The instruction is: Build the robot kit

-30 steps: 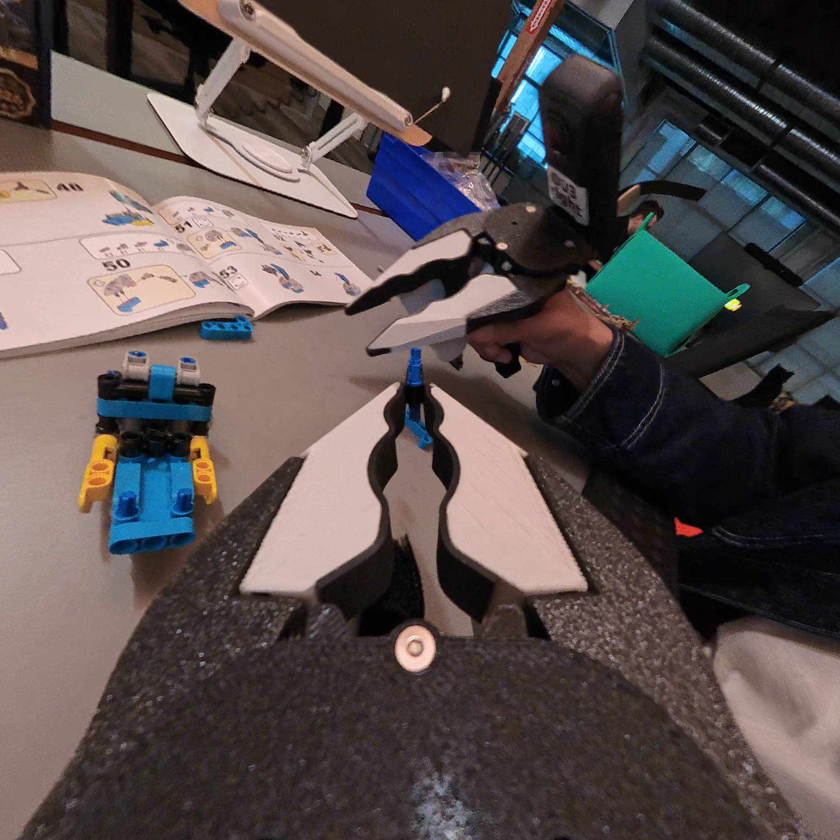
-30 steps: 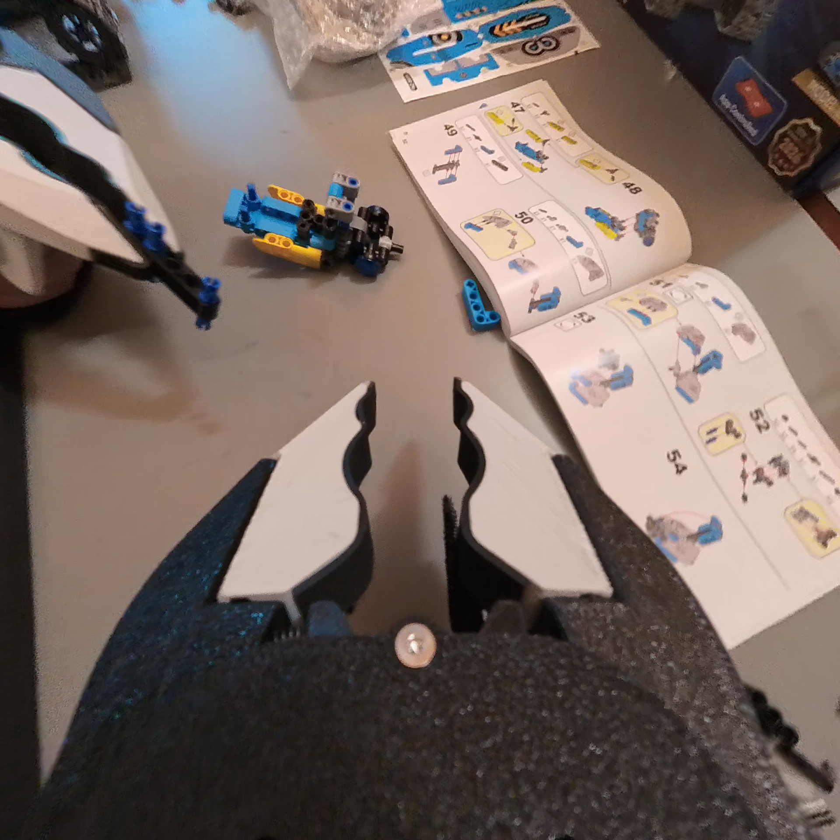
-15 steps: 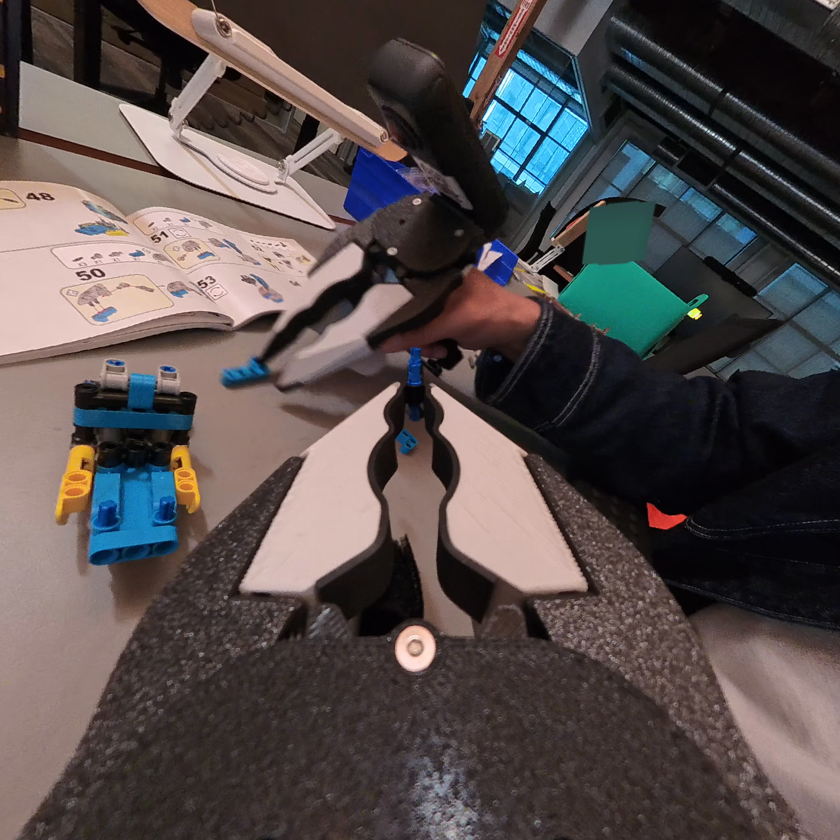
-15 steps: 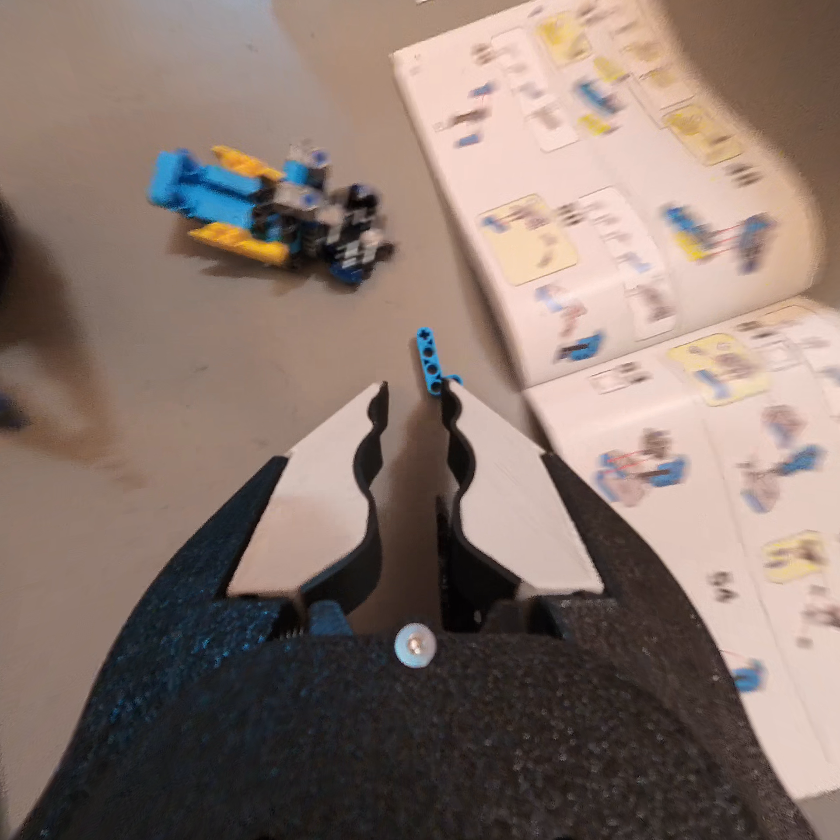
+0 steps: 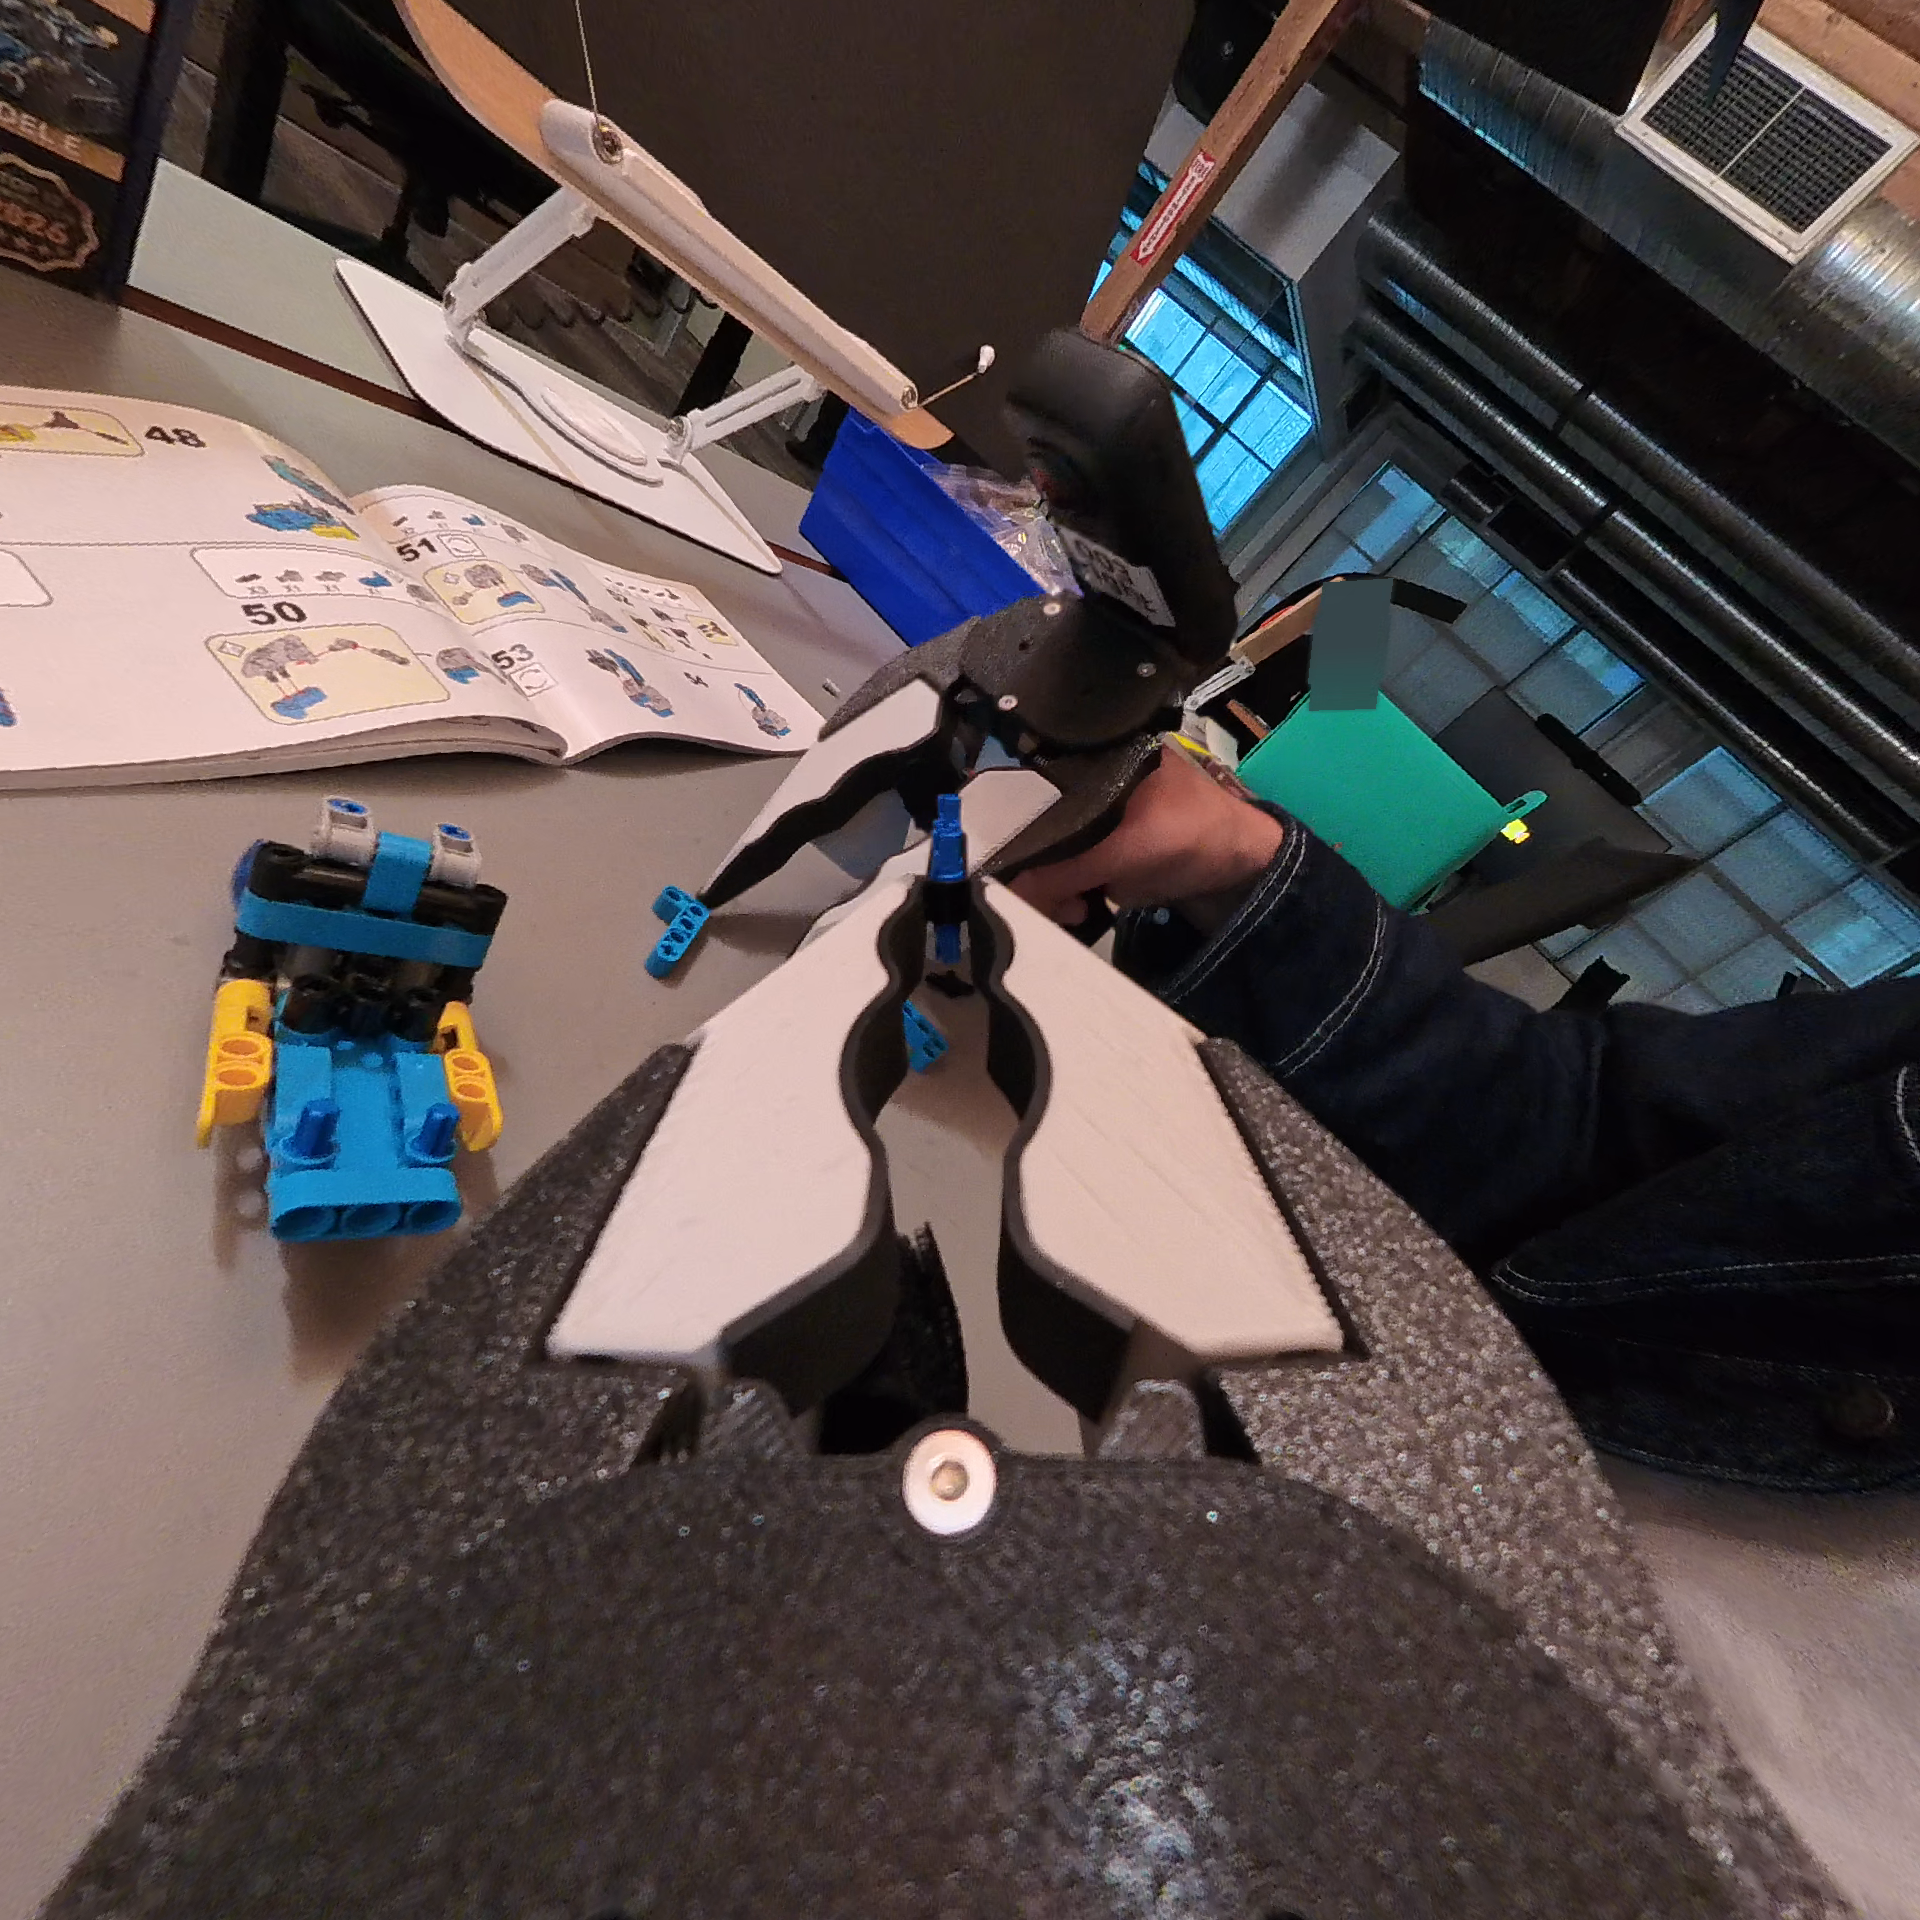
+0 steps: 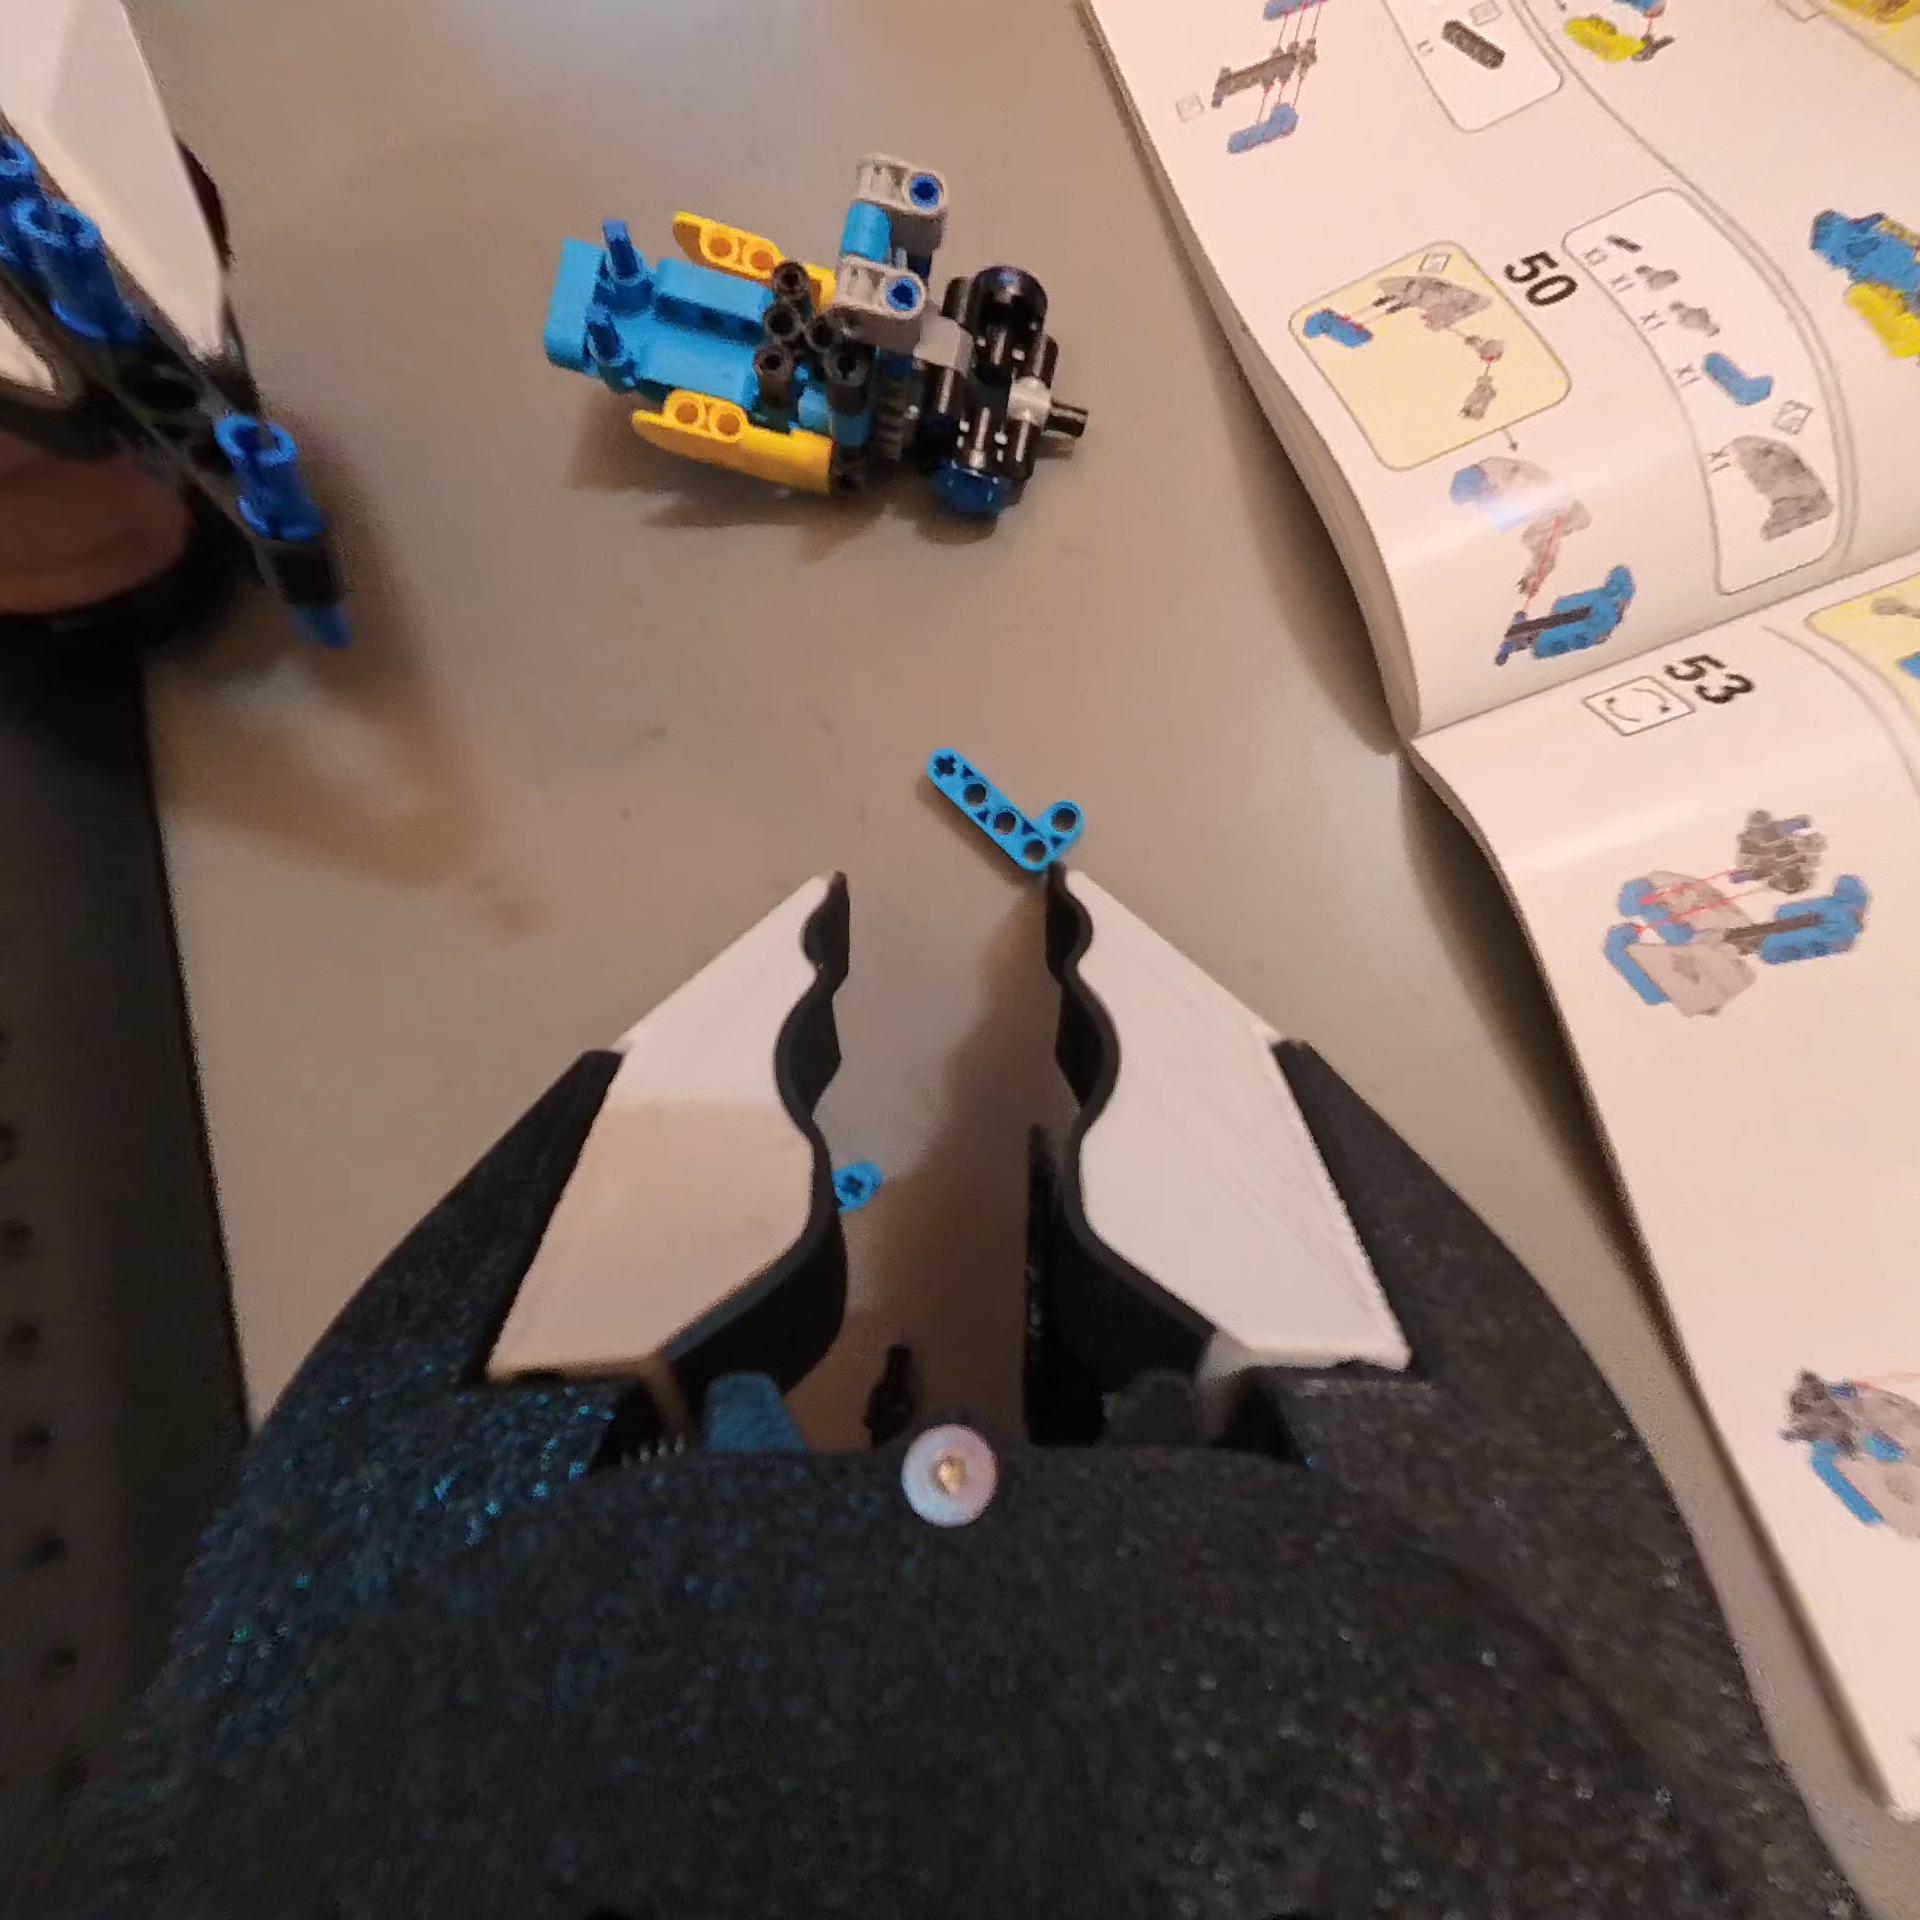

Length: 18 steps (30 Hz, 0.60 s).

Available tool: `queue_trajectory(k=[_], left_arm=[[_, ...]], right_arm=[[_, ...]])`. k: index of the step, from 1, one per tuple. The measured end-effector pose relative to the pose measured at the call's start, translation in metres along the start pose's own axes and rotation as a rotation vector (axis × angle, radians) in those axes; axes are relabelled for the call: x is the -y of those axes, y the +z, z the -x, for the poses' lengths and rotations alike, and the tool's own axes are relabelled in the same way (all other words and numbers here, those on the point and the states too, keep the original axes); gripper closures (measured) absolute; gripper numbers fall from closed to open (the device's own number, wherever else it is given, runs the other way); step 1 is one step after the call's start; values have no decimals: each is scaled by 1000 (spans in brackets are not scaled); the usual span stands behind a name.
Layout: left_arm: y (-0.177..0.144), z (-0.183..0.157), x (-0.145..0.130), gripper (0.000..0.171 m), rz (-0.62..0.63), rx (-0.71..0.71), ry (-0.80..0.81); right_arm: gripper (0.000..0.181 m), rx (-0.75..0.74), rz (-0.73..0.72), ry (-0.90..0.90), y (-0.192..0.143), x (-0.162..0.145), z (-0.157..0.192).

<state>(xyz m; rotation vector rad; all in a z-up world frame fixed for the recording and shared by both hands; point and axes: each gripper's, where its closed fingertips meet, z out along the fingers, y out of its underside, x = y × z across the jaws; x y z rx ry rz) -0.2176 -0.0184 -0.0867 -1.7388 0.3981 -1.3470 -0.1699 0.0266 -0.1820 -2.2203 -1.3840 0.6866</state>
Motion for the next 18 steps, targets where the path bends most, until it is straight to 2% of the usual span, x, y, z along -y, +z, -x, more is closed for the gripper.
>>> queue_trajectory(k=[9,12,18], left_arm=[[0,1,0,164,-2,2,-5],[-4,5,6,164,-29,21,-5],[-29,42,22,164,-59,222,70]], right_arm=[[144,-8,-22,-46,11,14,2],[152,-24,47,1,9,4,-1],[145,11,43,37,8,10,11]])
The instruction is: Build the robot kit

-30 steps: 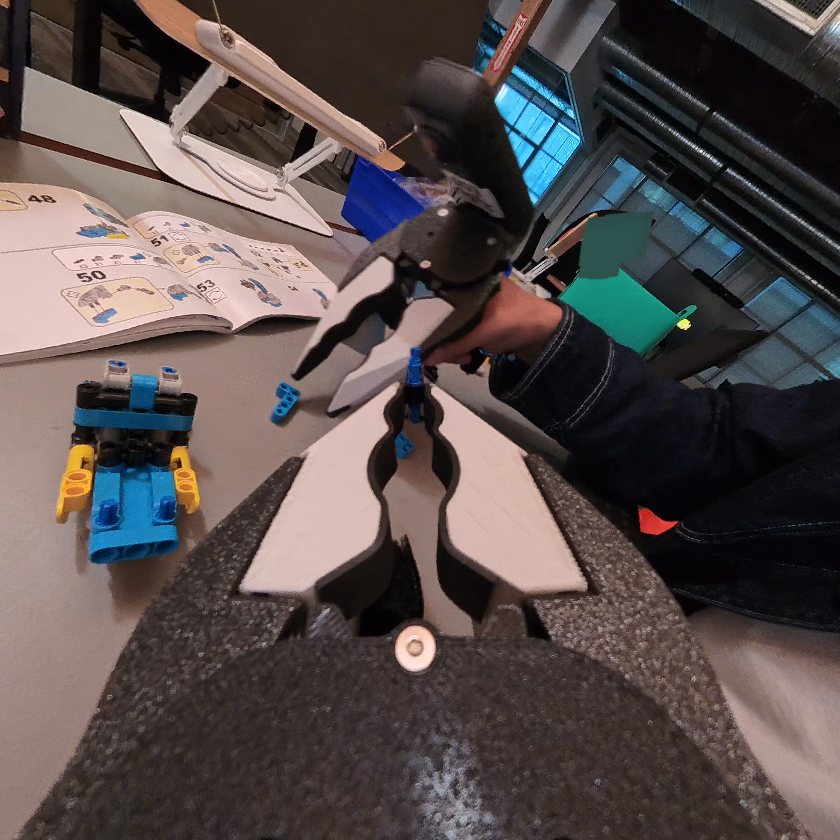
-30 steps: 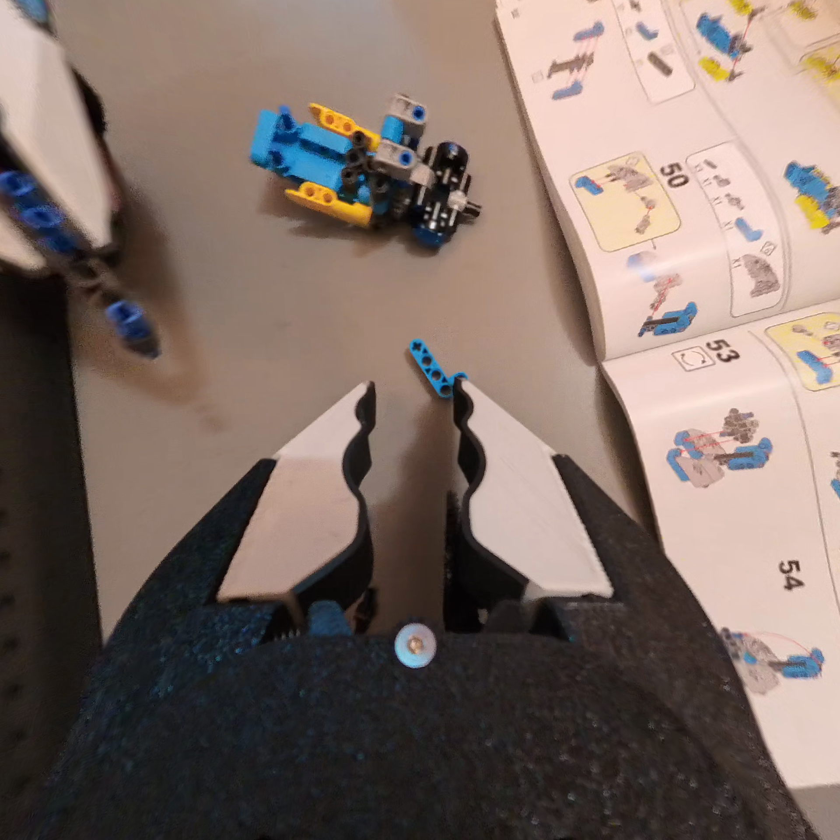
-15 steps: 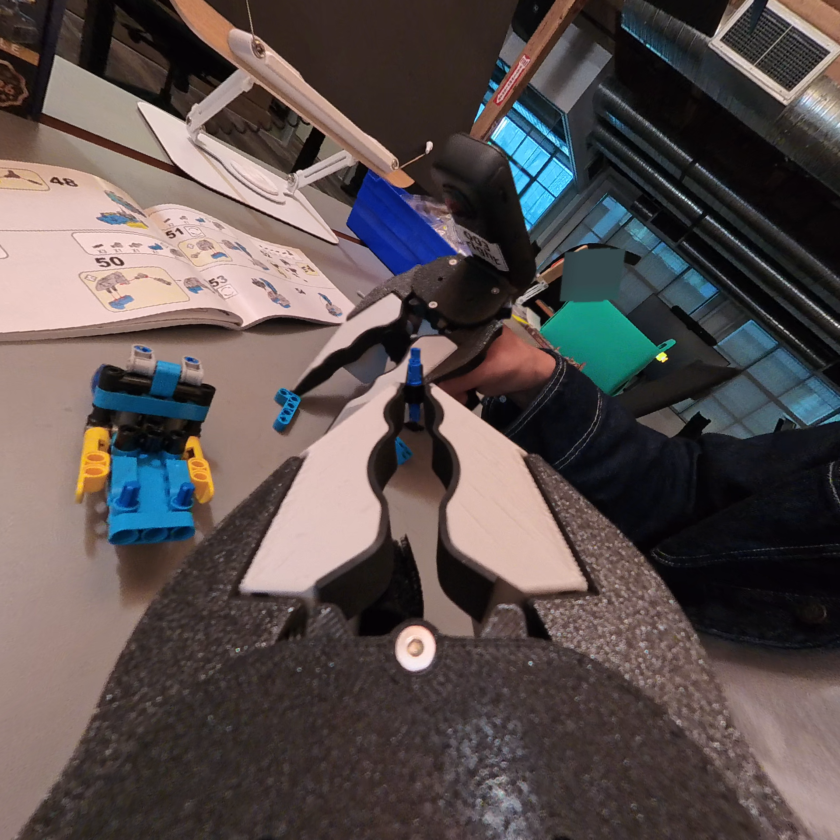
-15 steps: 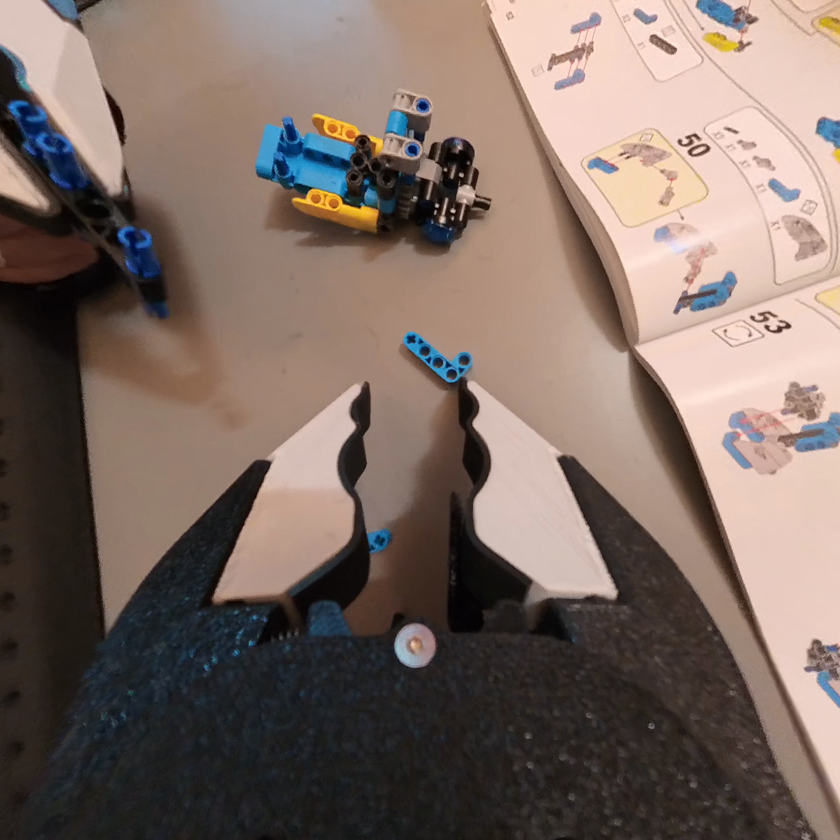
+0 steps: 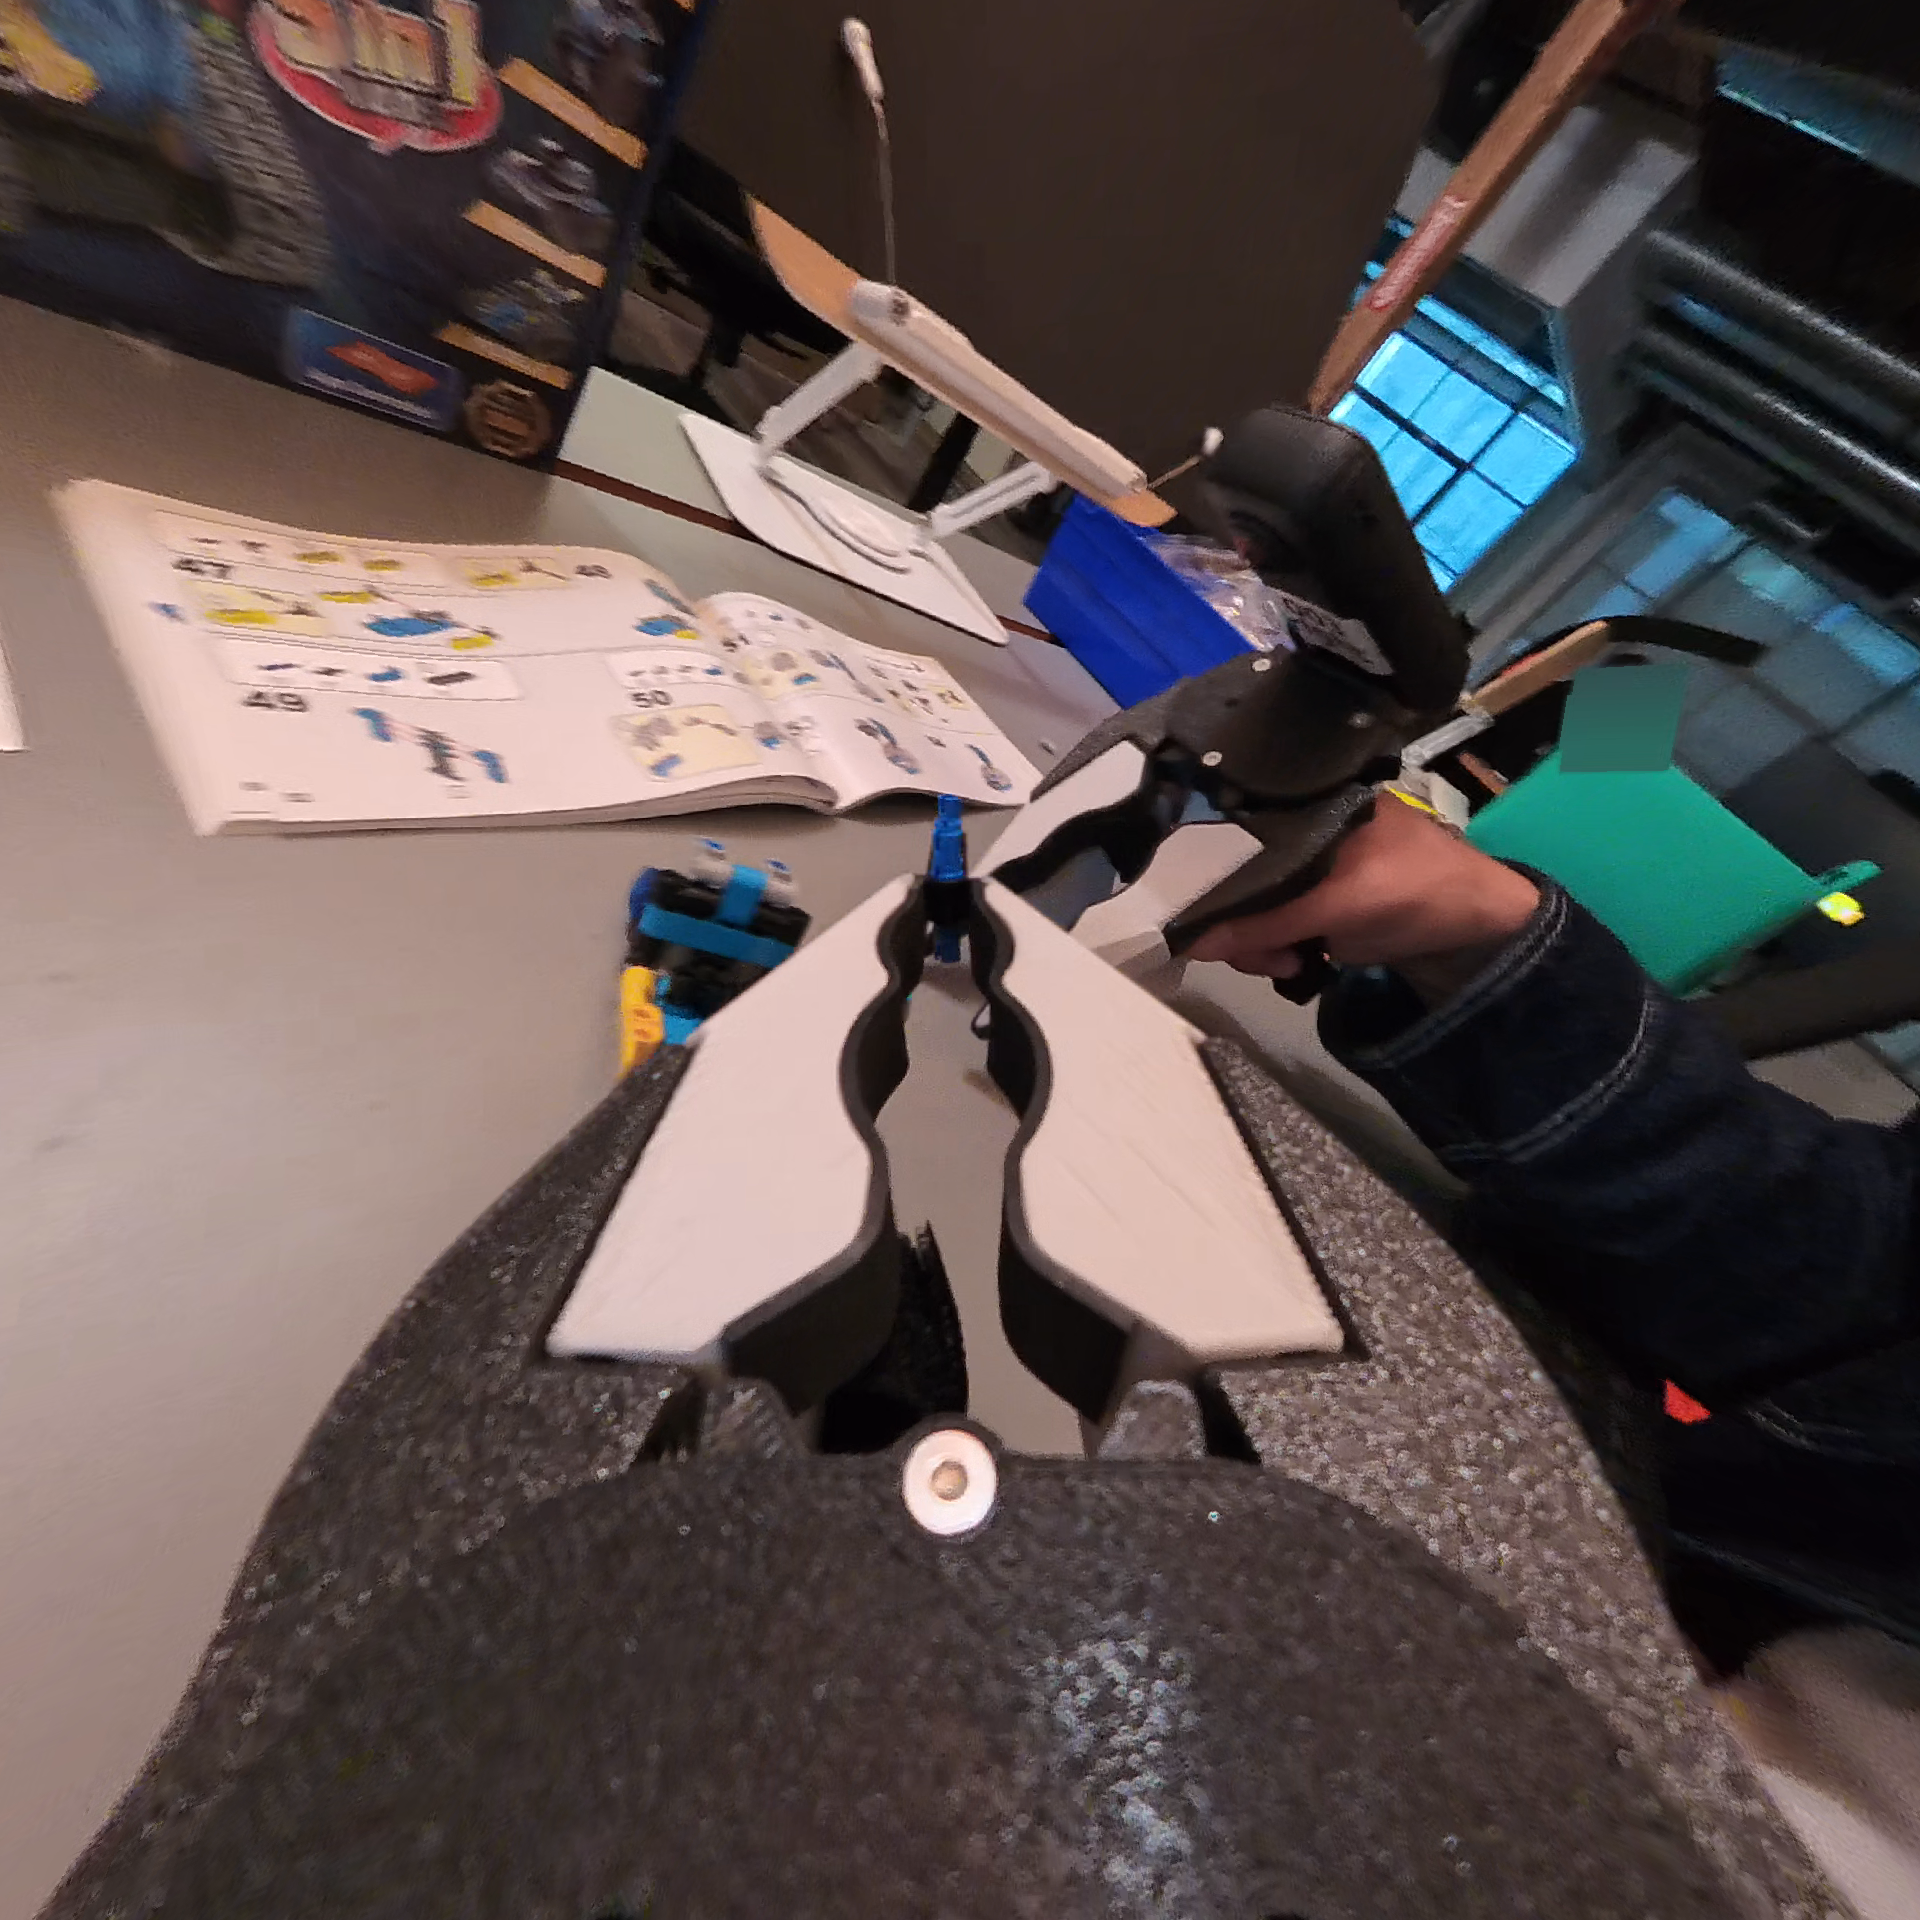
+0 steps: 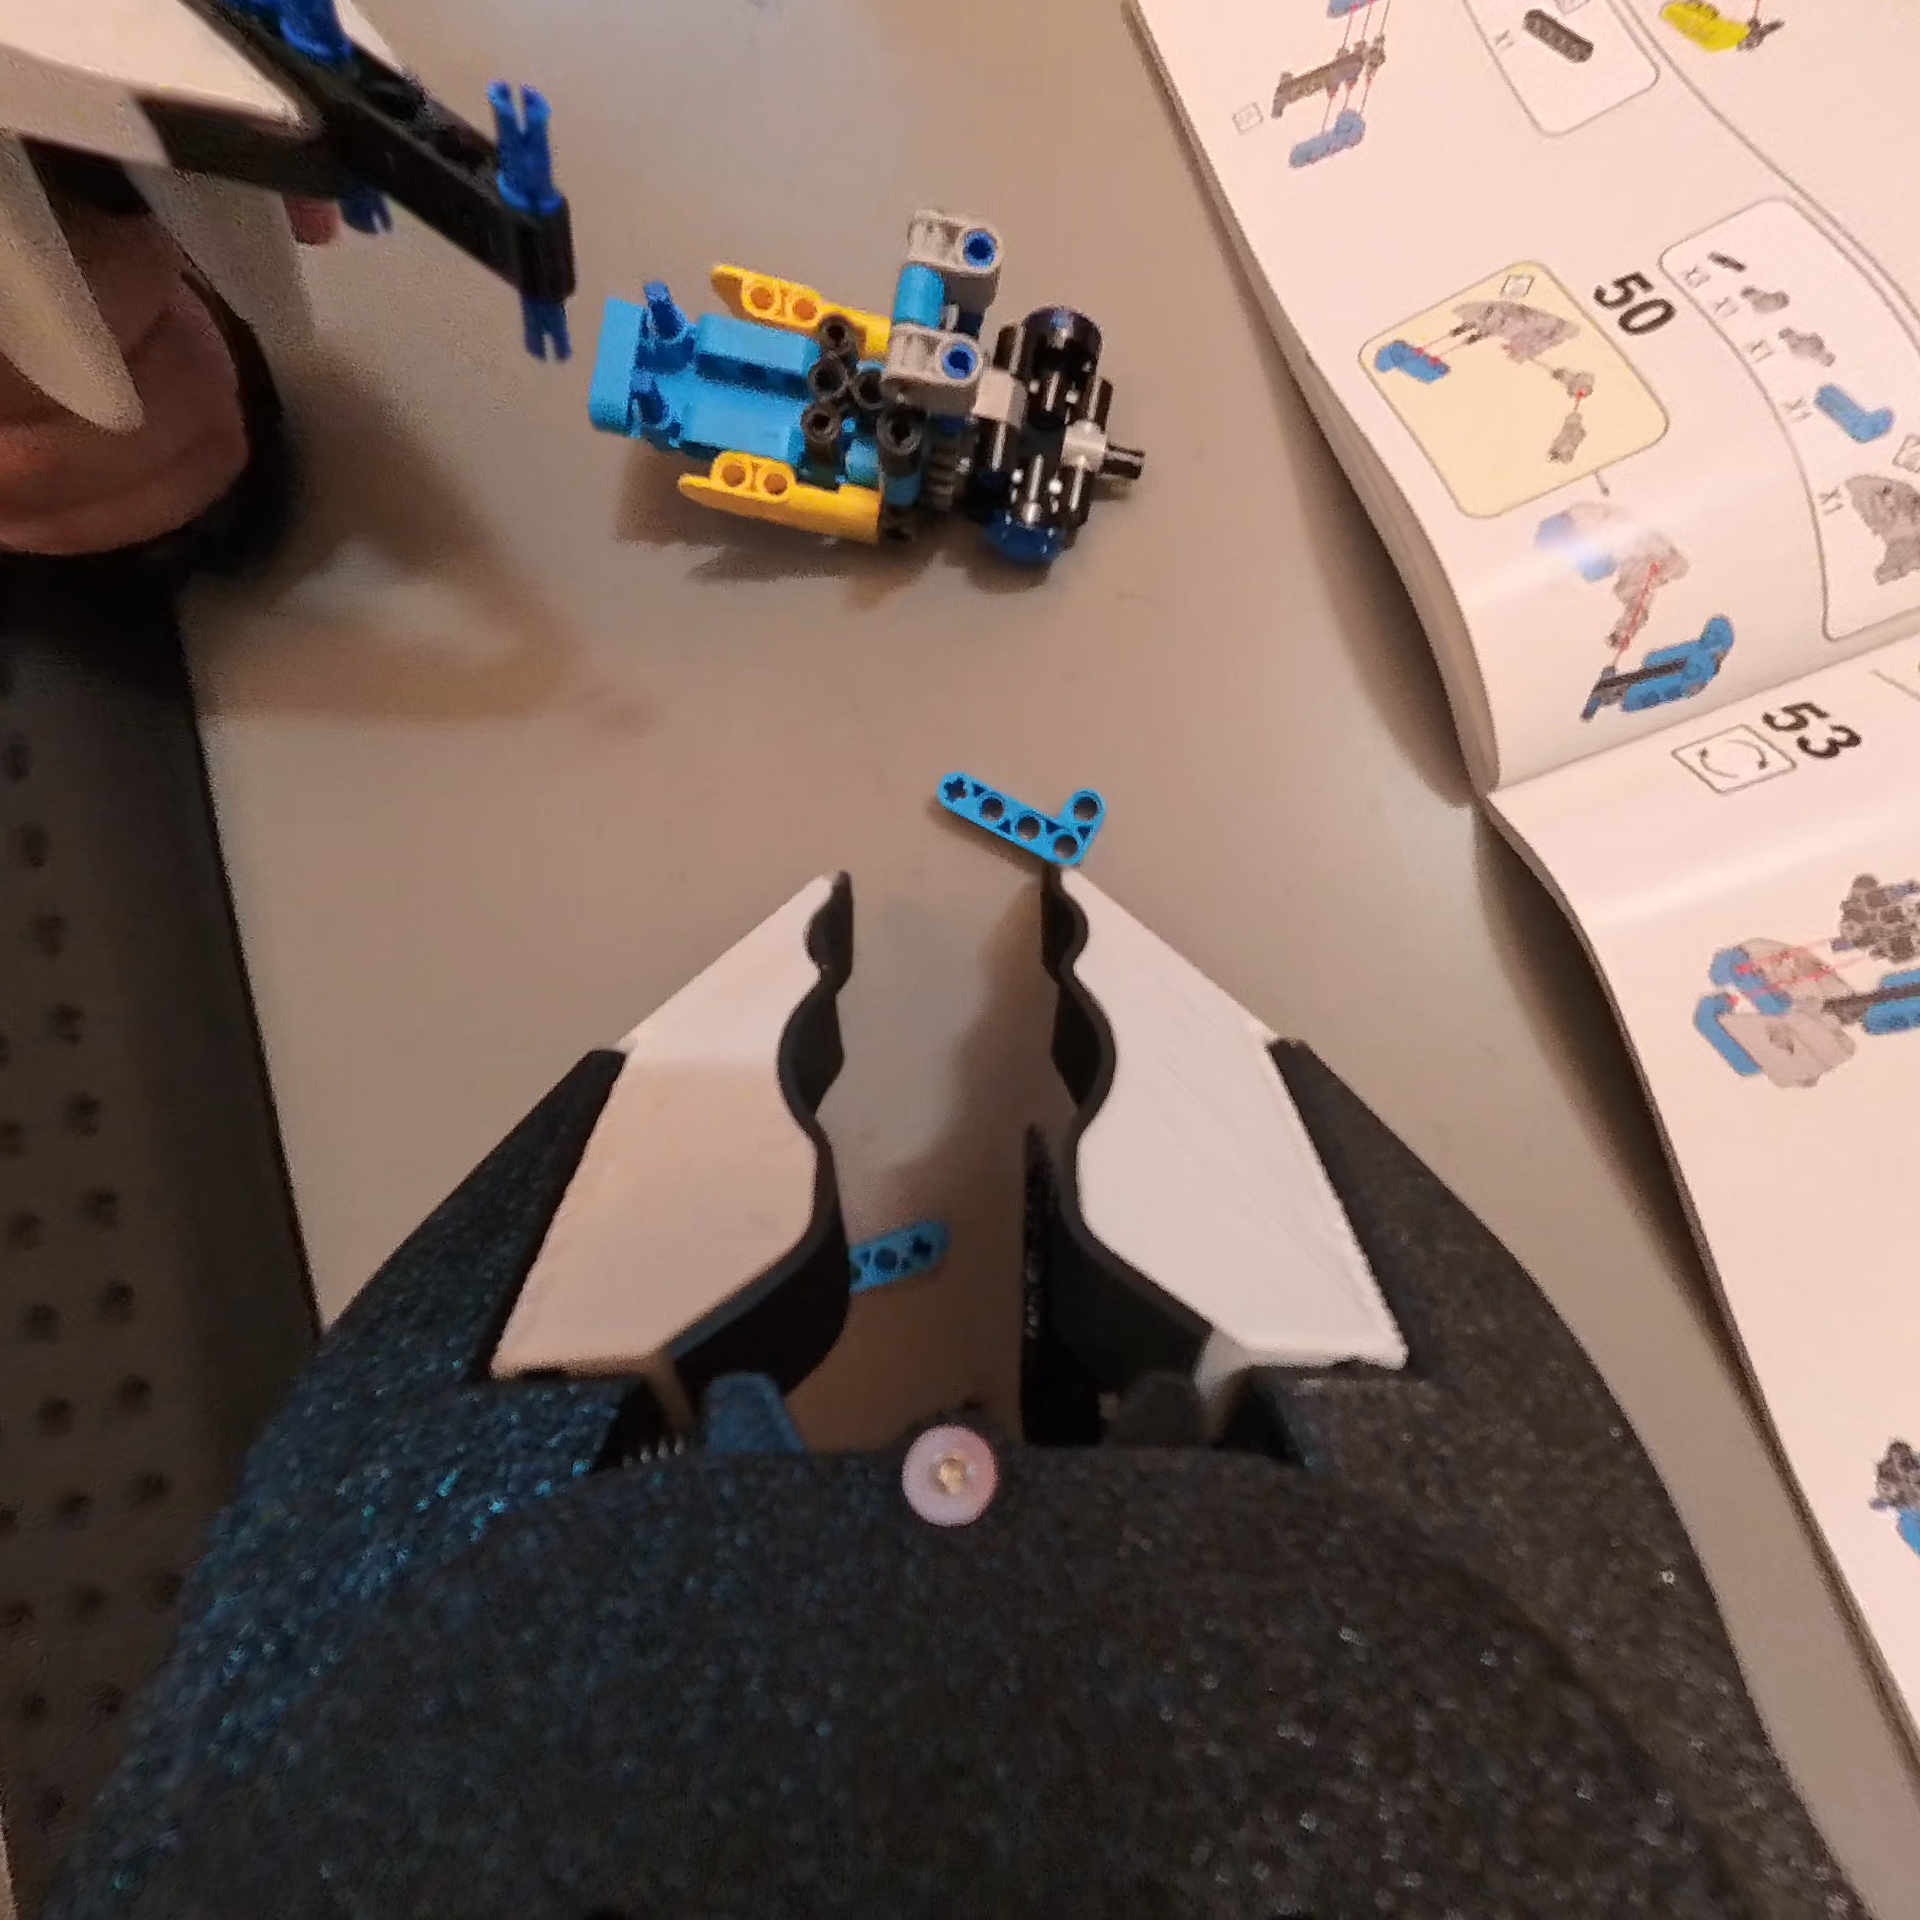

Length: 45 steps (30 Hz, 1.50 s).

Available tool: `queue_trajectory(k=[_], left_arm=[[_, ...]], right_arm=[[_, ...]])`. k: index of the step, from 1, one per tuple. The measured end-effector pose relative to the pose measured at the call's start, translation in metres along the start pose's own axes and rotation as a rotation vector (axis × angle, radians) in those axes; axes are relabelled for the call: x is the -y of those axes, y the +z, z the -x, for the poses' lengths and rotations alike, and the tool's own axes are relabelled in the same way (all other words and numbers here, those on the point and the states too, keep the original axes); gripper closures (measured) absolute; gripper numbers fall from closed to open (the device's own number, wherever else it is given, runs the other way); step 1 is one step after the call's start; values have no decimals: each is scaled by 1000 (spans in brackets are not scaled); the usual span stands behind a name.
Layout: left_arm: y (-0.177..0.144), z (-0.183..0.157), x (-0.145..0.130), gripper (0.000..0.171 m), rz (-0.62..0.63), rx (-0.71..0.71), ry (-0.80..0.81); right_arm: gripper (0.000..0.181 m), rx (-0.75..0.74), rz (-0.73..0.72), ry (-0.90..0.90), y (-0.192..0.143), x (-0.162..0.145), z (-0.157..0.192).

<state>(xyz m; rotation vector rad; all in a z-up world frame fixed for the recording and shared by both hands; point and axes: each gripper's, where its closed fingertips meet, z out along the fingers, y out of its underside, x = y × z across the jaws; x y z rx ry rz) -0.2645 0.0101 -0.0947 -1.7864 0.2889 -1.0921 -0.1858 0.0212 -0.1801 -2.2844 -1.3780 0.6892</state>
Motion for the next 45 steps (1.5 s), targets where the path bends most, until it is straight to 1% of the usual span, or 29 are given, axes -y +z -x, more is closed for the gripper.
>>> queue_trajectory(k=[3,5,6,9,11,15,17,19,21,22,25,26,27,28,29,31,33,34,38,40,42,43,45], left_arm=[[-3,7,4,164,-24,7,-52],[-5,11,6,164,-39,15,-69],[-6,12,8,164,-50,19,-75],[-7,14,9,164,-60,12,-98],[-6,13,8,164,-53,9,-97],[-5,11,6,164,-41,6,-85],[-4,10,5,164,-39,-3,-92],[-4,9,5,164,-38,-8,-95],[-3,8,4,164,-34,-16,-96],[-3,8,4,164,-30,-17,-95],[-3,7,4,164,-30,-17,-90],[-3,7,4,164,-30,-17,-93],[-3,7,4,164,-30,-18,-95],[-3,7,3,164,-30,-19,-96],[-3,7,3,164,-29,-20,-97],[-2,7,2,164,-22,-20,-96],[-1,6,1,164,-17,-22,-94],[-1,6,1,164,-16,-22,-93],[-1,6,1,164,-15,-25,-96],[-1,6,1,164,-16,-25,-95],[0,5,0,164,-13,-28,-96],[0,5,0,164,-12,-30,-95],[0,3,-1,164,-7,-36,-92]], right_arm=[[143,25,-41,19,9,15,-1],[143,48,-66,0,16,24,2],[145,39,-64,-19,18,26,2],[149,-67,-48,-37,14,28,-6],[150,-148,-10,36,11,26,-12],[150,-193,-47,194,20,37,-15],[148,-228,-34,214,29,36,-21],[155,-271,-16,174,28,34,-23],[157,-265,12,115,26,30,-20],[161,-247,36,70,24,26,-16],[159,-247,115,-132,13,11,-13],[152,-301,132,-180,6,8,-20],[152,-359,141,-202,-3,5,-28],[153,-378,139,-182,-10,3,-30],[154,-351,130,-119,-14,1,-25],[154,-296,126,70,-17,-10,-14],[145,-257,148,238,-15,-25,-9],[146,-245,112,271,-13,-24,-8],[149,-240,8,337,-8,-13,-12],[151,-240,0,343,-2,-10,-12],[160,-294,23,289,-1,-10,-16],[161,-308,35,256,-1,-11,-16],[167,-300,63,166,0,-12,-13]])
